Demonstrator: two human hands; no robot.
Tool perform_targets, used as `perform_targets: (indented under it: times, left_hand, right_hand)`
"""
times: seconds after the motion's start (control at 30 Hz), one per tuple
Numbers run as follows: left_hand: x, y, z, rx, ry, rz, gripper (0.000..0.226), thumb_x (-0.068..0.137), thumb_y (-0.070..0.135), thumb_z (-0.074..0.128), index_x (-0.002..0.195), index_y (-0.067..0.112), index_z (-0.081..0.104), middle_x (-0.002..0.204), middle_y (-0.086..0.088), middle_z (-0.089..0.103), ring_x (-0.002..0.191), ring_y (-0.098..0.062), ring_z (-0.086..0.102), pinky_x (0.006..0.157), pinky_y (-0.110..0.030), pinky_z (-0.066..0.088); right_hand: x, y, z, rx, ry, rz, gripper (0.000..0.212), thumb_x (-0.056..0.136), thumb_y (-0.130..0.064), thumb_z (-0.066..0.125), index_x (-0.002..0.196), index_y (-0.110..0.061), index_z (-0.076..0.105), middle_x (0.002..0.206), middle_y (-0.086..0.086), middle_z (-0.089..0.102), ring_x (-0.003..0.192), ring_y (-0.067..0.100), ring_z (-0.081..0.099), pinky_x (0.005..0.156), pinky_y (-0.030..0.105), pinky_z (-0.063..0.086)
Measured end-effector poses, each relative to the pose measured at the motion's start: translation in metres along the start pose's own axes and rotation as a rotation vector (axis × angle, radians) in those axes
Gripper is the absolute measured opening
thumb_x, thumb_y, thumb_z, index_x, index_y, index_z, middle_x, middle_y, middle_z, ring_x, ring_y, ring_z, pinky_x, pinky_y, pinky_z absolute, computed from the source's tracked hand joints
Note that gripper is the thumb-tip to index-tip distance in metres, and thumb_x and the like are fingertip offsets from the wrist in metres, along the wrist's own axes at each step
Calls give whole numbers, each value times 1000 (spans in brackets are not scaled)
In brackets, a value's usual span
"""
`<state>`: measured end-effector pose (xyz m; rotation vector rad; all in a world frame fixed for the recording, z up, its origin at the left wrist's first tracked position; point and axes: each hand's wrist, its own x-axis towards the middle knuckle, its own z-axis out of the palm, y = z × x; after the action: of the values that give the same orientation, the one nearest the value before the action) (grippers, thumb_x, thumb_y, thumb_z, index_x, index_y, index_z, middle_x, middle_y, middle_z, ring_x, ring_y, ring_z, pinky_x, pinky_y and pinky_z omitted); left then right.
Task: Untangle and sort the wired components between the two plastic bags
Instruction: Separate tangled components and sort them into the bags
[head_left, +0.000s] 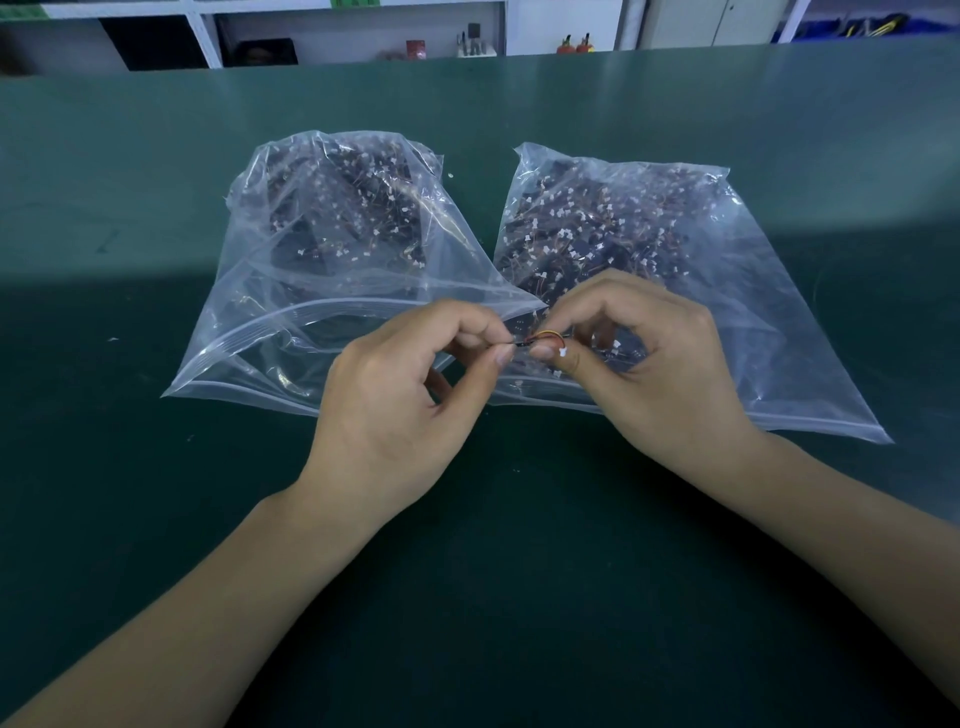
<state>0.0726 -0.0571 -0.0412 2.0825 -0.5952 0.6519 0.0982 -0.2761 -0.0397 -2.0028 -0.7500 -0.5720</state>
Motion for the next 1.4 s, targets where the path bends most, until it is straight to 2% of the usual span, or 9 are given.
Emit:
perform_targets:
  times: [0.33,0.9,1.07,1.23,1.33,1.4]
  left_hand:
    - [-1,0,1,41,-20,-20,6,99,17,73,102,22,73,91,13,70,88,-17,71,65,-35,57]
    - [-2,-2,1,56,-35,-14,2,100,26,69,102,26,70,92,13,70,77,-18,71,65,-41,58]
    - [-2,-4,3,101,-24,-13,4,101,28,68,104,29,70,94,17,70,83,-16,71,67,-41,58]
    - [4,-8,-4,78,100,-48,6,104,22,66,107,26,70,96,20,70,93,-12,71,67,-34,56]
    - [5,-8,-6,68,107,-43,7,105,20,66,108,24,71,96,21,69,92,-12,70,64,-28,53]
    - [4,-7,-5,49,84,-15,6,104,18,67,107,22,71,94,19,68,89,-14,69,62,-26,51]
  right_hand:
    - [0,3,1,7,-30,17,9,95,-14,80,91,-7,77,87,5,71,74,25,63,66,42,50]
    - [-1,4,1,1,-23,25,9,95,-15,80,91,-8,76,84,-2,72,73,18,63,67,33,50]
    - [0,7,0,-44,-37,23,8,95,-18,81,94,-12,77,88,-4,72,75,17,63,68,33,51]
    - [-3,9,2,-166,-158,6,37,90,-34,85,121,-20,71,106,-11,66,83,10,61,82,28,53]
    - [-2,10,2,-284,-215,5,44,85,-36,86,123,-23,68,104,-17,60,87,12,58,89,38,53]
    - [-1,9,3,-315,-201,-15,37,87,-31,86,118,-20,69,95,-27,51,83,10,55,83,38,53]
